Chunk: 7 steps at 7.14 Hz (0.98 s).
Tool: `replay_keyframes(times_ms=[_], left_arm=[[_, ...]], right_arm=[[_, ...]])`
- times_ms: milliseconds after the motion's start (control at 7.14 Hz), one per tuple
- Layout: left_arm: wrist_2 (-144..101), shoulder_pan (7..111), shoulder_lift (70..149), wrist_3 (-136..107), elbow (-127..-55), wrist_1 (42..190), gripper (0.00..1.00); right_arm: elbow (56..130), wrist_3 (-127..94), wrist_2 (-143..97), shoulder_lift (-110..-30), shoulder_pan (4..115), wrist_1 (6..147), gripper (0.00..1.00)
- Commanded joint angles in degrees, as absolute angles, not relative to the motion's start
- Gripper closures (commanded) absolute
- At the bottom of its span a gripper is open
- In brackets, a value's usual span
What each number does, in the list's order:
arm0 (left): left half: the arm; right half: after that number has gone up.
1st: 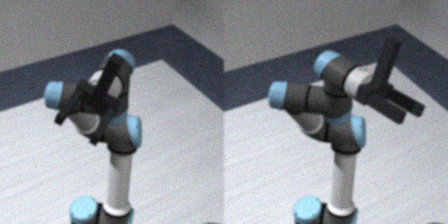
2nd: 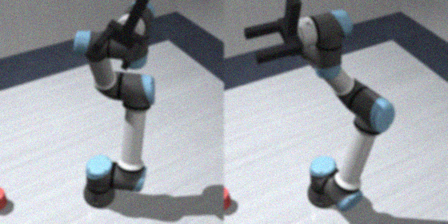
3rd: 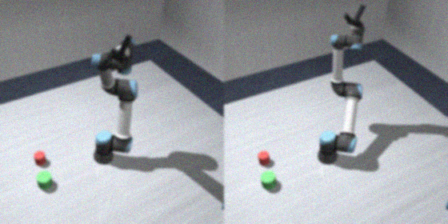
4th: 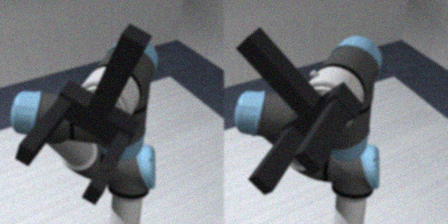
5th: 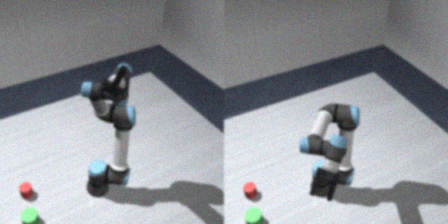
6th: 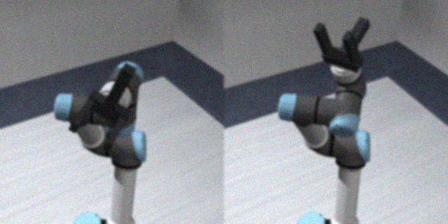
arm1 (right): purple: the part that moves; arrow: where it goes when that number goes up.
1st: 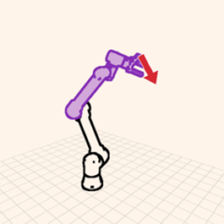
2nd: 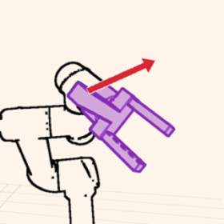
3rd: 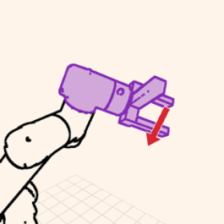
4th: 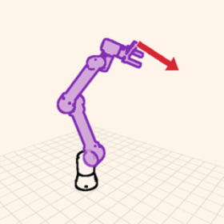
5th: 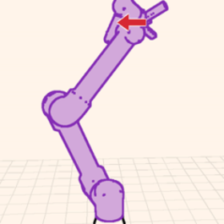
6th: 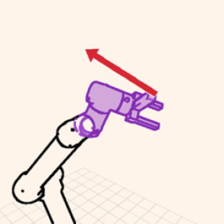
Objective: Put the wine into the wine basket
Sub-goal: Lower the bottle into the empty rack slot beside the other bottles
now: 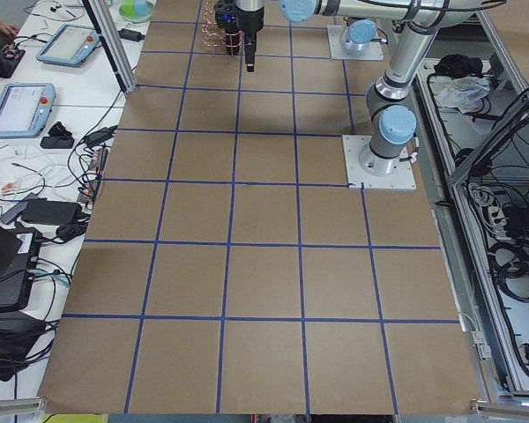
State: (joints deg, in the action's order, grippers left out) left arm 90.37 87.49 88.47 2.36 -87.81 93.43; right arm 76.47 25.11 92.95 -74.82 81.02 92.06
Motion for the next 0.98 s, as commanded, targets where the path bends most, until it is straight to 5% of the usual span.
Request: replay_keyframes(times_ms=[0,420,701,841], left_arm=[[90.0,87.63,88.68,2.2,-87.8,93.25,0.0],[88.68,88.33,88.77,2.37,-87.8,92.99,0.0],[88.77,88.5,88.86,3.16,-87.8,92.81,0.0],[88.51,88.51,88.6,3.16,-87.8,92.73,0.0]], right_arm=[[77.43,25.66,92.9,-73.83,81.04,94.3,1.0],[81.56,27.33,91.06,-73.65,81.04,99.48,1.0],[81.74,27.16,91.05,-73.83,81.04,99.49,0.01],[81.74,26.9,91.14,-74.7,81.12,99.23,0.0]])
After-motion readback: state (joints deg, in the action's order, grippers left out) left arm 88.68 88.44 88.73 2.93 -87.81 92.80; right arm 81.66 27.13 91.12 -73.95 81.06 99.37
